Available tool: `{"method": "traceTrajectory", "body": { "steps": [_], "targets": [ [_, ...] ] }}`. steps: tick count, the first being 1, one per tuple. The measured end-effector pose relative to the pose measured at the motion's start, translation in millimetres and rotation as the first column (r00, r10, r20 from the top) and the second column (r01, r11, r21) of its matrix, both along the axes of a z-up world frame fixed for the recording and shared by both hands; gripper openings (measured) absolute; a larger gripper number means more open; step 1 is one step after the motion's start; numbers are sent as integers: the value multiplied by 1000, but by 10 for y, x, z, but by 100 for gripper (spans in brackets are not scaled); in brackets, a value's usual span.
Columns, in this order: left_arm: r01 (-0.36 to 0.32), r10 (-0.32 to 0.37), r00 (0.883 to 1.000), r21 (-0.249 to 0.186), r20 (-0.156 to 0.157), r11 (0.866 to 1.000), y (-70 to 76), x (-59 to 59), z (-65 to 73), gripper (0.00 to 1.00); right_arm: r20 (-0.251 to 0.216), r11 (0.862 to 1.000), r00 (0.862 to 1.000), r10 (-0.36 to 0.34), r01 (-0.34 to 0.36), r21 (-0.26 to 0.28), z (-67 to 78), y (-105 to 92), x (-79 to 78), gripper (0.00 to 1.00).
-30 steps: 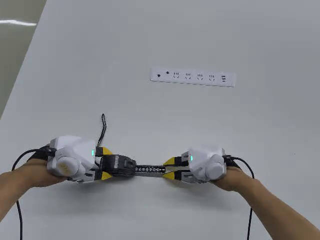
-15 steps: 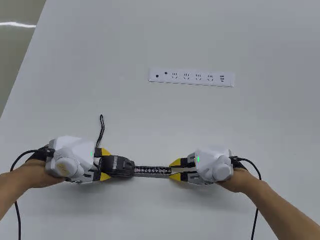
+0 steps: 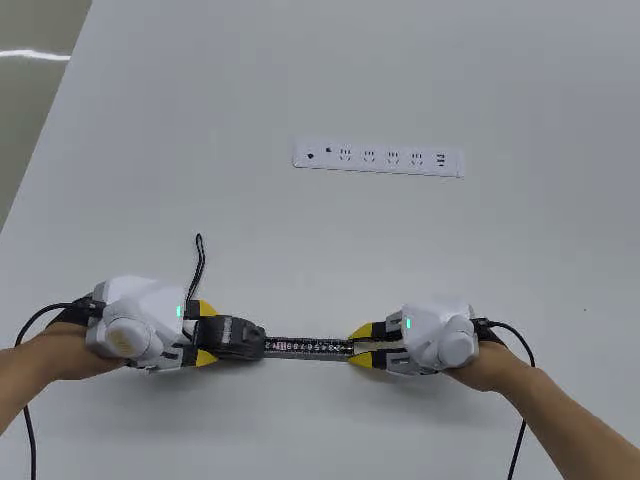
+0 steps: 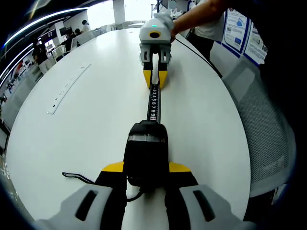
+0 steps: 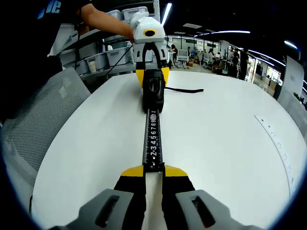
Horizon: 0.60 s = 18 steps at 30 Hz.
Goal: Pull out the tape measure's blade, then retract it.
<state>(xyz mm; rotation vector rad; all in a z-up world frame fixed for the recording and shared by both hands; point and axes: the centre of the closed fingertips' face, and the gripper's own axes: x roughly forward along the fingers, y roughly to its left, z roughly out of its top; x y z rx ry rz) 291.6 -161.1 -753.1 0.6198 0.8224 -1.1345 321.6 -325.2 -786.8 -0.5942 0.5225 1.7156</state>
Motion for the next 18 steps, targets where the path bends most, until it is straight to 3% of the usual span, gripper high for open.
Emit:
{"method": "traceTrajectory", "body": {
  "steps": [18],
  "targets": [
    [-2, 2, 1000, 3, -7, 1000, -5, 5, -5, 25, -25, 1000, 1000, -15, 15, 0, 4, -170, 47, 8]
  ]
}}
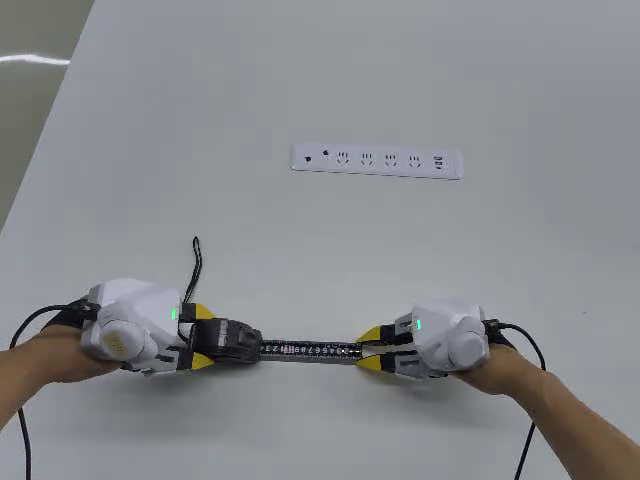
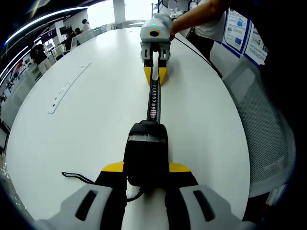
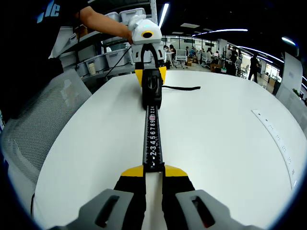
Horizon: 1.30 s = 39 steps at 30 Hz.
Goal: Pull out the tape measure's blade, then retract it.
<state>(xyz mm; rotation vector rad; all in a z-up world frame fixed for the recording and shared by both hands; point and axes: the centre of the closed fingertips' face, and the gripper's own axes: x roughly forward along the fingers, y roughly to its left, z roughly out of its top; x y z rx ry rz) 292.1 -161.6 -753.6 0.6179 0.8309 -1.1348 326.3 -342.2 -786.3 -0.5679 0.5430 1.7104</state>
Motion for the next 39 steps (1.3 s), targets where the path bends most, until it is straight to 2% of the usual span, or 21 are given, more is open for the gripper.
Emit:
{"method": "traceTrajectory", "body": {
  "steps": [25, 39],
  "targets": [
    [10, -10, 1000, 8, -4, 1000, -13, 15, -16, 26, 19, 1000, 1000, -10, 10, -23, -5, -318, 86, 8],
    [6, -6, 1000, 8, -6, 1000, -29, 3, 3, 26, 14, 999, 1000, -20, 20, -35, -12, -448, 103, 8]
  ]
}}
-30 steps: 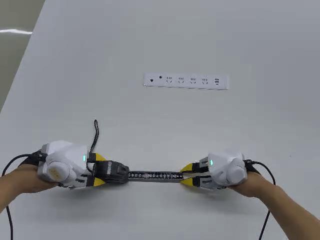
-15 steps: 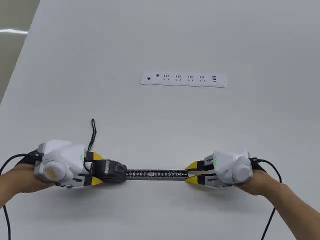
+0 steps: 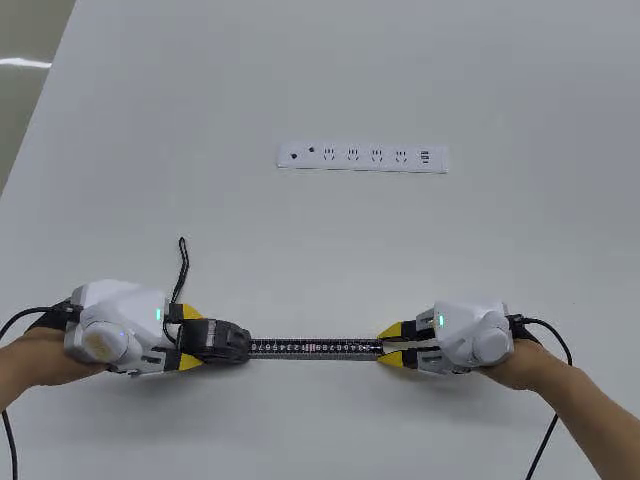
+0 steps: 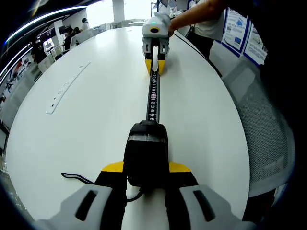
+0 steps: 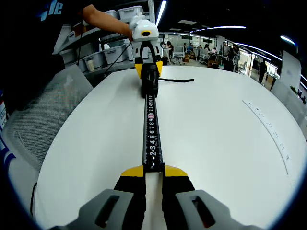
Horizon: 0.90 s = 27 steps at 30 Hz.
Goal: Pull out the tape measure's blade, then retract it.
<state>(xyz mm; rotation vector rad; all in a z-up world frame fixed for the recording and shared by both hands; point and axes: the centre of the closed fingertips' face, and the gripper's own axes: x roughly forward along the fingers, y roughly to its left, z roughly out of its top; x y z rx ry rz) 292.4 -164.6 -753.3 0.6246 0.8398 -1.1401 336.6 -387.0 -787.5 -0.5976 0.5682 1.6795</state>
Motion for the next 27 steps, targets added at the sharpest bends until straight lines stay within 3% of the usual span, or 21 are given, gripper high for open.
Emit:
{"method": "traceTrajectory", "body": {
  "steps": [27],
  "targets": [
    [-6, 6, 1000, 0, -3, 1000, -34, -7, 55, 26, 11, 1000, 1000, -12, 12, -25, 12, -240, 43, 9]
  ]
}}
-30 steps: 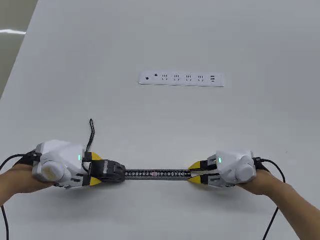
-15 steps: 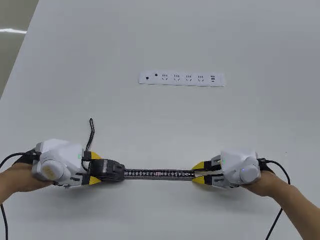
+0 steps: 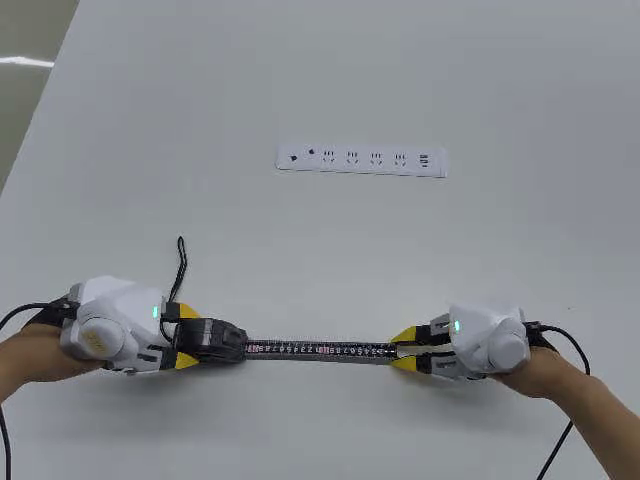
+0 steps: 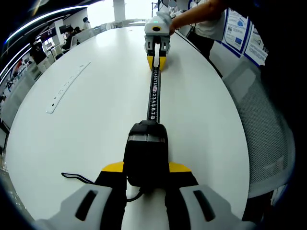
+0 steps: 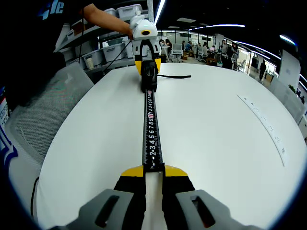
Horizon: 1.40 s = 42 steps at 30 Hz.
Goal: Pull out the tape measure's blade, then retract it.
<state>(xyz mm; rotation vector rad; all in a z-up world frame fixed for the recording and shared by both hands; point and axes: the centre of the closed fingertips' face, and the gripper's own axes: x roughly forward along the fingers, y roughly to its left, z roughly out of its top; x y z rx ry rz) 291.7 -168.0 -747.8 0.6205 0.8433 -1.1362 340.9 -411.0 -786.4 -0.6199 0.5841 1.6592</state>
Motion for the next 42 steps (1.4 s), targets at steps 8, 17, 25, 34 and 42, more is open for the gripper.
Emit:
{"method": "traceTrajectory", "body": {
  "steps": [8, 17, 25, 34, 42],
  "targets": [
    [0, 0, 1000, 0, -1, 1000, 6, -5, -2, 26, 1, 1000, 1000, -8, 8, -10, 0, -80, 20, 9],
    [2, -2, 1000, 1, 1, 1000, 11, -8, -5, 26, -2, 1000, 1000, -24, 24, -18, -8, -168, 24, 9],
    [3, -3, 1000, 1, -1, 1000, 9, -10, -6, 26, -3, 999, 1000, -27, 27, -26, -3, -269, 42, 9],
    [2, -2, 1000, 0, -3, 1000, -1, -4, -10, 26, 3, 999, 999, -34, 34, -37, 0, -344, 59, 9],
    [8, -8, 1000, 8, 0, 1000, -11, -11, -18, 27, 41, 998, 999, -31, 33, -49, -3, -325, 85, 10]
  ]
}}
